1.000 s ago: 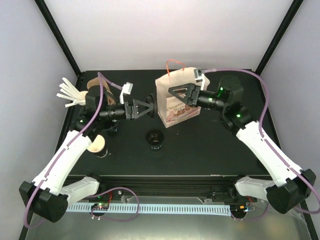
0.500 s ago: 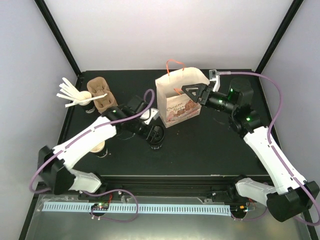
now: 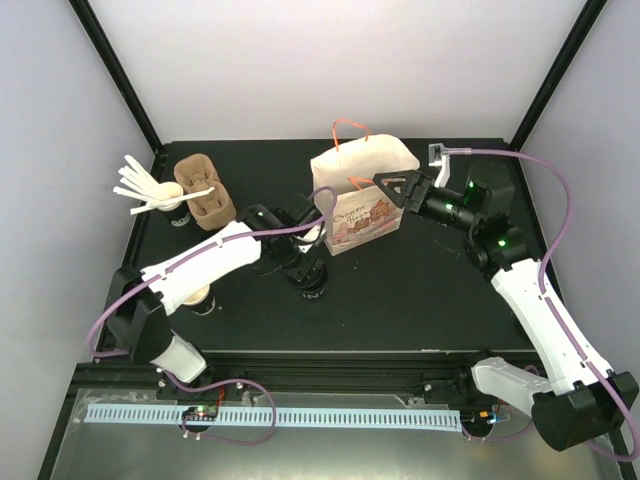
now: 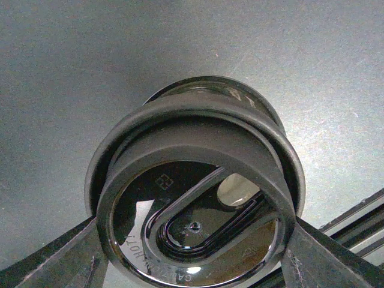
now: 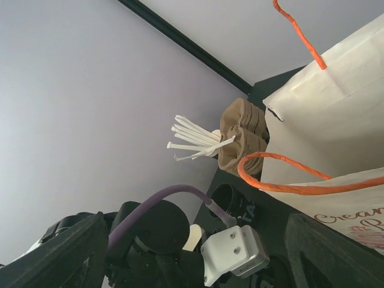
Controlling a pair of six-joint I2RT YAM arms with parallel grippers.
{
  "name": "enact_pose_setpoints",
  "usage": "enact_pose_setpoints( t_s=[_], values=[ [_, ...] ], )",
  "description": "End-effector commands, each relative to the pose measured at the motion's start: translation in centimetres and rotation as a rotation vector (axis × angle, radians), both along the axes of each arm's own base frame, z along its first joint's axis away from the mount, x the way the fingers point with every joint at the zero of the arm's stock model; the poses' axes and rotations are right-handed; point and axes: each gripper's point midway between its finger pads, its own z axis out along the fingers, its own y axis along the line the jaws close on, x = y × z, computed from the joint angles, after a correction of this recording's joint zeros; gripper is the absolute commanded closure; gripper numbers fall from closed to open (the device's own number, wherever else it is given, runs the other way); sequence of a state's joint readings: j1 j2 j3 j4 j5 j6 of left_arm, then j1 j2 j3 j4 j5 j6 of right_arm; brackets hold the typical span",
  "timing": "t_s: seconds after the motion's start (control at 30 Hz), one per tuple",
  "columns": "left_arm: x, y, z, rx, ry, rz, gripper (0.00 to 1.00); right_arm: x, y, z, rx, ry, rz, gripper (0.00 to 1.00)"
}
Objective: Pack the takeout coffee
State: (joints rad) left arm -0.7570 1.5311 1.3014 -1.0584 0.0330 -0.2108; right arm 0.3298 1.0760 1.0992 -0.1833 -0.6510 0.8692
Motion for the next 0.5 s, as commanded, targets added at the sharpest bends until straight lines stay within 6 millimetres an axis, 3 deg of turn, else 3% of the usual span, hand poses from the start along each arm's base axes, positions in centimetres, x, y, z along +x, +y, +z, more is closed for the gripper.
enact_pose_setpoints(
  t_s=[0.0, 0.23, 0.47],
  values=[
    [0.6, 0.0, 0.2, 0.044, -0.024, -0.029, 0.27, -0.1, -0.3, 0.5, 0.006, -0.028, 0.004, 0.17],
    [0.5, -1.0, -0.5, 0.014, -0.002, -0.056, 0.27, -0.2, -0.6, 0.0, 0.001, -0.012, 0.002, 0.17],
    [0.7, -1.7, -1.0, 0.002, 0.007, -0.072, 0.26, -1.7, -1.8, -3.5, -0.101, 0.029, -0.030, 0.16]
  ],
)
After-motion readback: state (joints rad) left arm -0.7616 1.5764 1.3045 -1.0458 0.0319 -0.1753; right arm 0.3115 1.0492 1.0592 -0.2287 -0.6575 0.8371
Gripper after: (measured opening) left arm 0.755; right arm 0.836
